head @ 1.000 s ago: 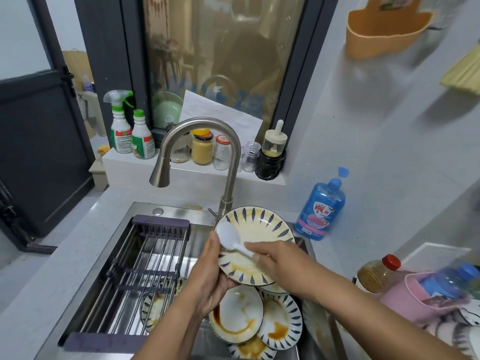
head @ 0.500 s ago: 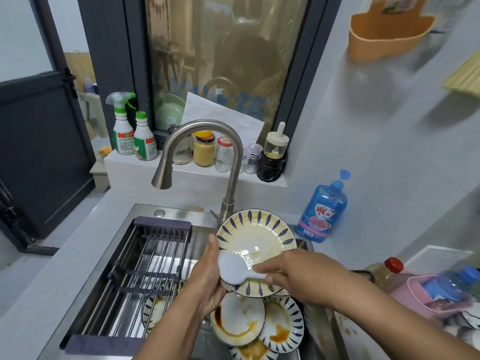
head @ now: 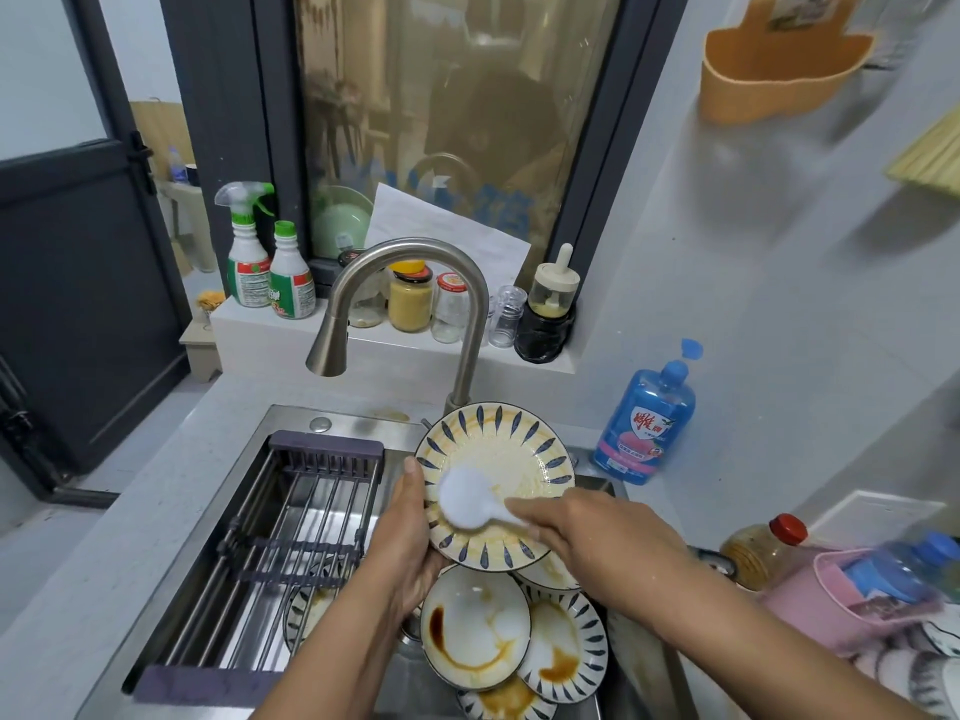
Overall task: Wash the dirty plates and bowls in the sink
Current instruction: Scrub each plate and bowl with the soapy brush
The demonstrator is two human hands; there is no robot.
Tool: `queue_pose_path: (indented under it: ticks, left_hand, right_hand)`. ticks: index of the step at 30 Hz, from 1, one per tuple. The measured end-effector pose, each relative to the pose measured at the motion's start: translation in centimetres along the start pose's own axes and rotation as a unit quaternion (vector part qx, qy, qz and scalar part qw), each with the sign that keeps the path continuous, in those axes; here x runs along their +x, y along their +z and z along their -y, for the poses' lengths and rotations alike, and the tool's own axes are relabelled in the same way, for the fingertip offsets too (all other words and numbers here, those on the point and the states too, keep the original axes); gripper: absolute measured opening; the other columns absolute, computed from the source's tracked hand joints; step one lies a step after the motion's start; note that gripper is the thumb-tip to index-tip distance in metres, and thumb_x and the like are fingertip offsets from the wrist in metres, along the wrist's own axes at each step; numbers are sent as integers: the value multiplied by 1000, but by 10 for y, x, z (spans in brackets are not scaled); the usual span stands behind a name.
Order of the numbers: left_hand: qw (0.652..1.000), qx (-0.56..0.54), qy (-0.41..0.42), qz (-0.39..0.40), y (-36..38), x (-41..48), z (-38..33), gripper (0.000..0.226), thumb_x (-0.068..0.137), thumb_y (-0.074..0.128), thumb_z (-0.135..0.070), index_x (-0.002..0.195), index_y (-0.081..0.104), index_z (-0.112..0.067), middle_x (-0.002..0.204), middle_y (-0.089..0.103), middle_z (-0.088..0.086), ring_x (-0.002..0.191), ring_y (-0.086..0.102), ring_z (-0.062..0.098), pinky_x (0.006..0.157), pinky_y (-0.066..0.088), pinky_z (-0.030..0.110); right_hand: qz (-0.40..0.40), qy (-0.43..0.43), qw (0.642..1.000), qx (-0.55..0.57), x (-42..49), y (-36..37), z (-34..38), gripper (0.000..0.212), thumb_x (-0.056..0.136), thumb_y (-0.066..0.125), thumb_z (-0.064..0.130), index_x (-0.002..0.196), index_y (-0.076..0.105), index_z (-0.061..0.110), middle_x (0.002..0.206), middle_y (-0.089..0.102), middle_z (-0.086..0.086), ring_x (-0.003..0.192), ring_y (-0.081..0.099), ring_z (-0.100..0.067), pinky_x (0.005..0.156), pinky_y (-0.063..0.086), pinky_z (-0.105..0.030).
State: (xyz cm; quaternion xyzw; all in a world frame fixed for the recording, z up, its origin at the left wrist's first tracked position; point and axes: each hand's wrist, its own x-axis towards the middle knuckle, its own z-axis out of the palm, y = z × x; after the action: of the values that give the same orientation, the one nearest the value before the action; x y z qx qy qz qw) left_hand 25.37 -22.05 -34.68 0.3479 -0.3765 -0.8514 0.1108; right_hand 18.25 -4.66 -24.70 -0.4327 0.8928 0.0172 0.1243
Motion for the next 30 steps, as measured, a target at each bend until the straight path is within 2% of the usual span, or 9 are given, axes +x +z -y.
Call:
queue_pose_path:
  ticks: [4, 7, 10, 13, 17, 21, 23, 25, 30]
  left_hand:
    - [999, -35, 16, 2, -3, 0, -2, 53, 100, 39, -60, 144, 48, -32, 122, 72, 16, 98, 75, 37, 74, 61, 62]
    - [999, -7, 43, -8, -2, -2, -5, 51, 101, 38, -61, 142, 50, -34, 121, 73, 8, 103, 74, 34, 79, 60, 62]
    - [995, 78, 55, -17, 2, -4, 1, 60, 100, 33, -65, 148, 45, -32, 136, 63, 5, 122, 60, 32, 100, 52, 56]
    - [992, 109, 65, -11, 6, -11, 6, 62, 96, 30, -71, 133, 56, -28, 126, 67, 14, 113, 63, 30, 96, 54, 49]
    - [986, 130, 108, 5, 7, -11, 9, 34, 105, 33, -54, 108, 61, -34, 99, 75, -5, 89, 74, 8, 71, 62, 31]
    - [957, 216, 194, -3, 1, 0, 7, 47, 99, 37, -70, 132, 59, -44, 128, 67, -12, 123, 62, 13, 103, 52, 44]
    - [952, 212, 219, -24, 2, 1, 1, 41, 106, 38, -54, 139, 54, -37, 129, 63, -13, 120, 59, 5, 96, 51, 24]
    - [950, 203, 233, -38, 6, 2, -3, 35, 110, 38, -37, 140, 52, -27, 126, 63, -9, 110, 58, -2, 76, 48, 6]
    - [960, 160, 214, -77, 17, 8, 7, 30, 111, 37, -30, 123, 61, -18, 112, 69, 7, 94, 66, 14, 62, 51, 14]
  right_hand:
    - [-35, 58, 993, -92, 3, -8, -18, 46, 103, 45, 18, 137, 38, 49, 118, 61, 0, 99, 65, -28, 74, 53, -39]
    - [17, 27, 997, -68, -5, -14, -22, 29, 106, 42, 35, 131, 44, 49, 108, 63, 5, 95, 64, -24, 73, 53, -37]
    - [59, -17, 996, -61, -6, -11, -4, 33, 109, 34, 45, 139, 40, 57, 109, 57, 2, 103, 62, -26, 80, 52, -39]
    - [6, -6, 996, -93, 9, -5, 4, 49, 108, 41, 33, 150, 28, 56, 120, 56, 0, 108, 62, -29, 78, 48, -39]
    - [-46, 42, 992, -113, 23, -2, -5, 65, 104, 46, 16, 151, 23, 53, 120, 56, -3, 105, 63, -30, 69, 45, -38]
    - [-27, 107, 982, -154, 16, -8, -16, 63, 98, 46, 4, 148, 34, 40, 124, 57, -6, 106, 64, -30, 74, 49, -37]
    - [16, 121, 987, -104, 10, -4, -23, 44, 97, 46, 6, 123, 50, 42, 117, 61, -3, 101, 64, -28, 71, 45, -34]
    - [60, 106, 992, -40, 6, 5, -24, 25, 100, 47, 18, 112, 55, 39, 113, 65, 0, 100, 65, -26, 76, 49, -36]
    - [109, 50, 983, 142, 7, 11, -2, 38, 106, 49, 38, 144, 53, 40, 145, 57, 8, 129, 55, -16, 108, 44, -33]
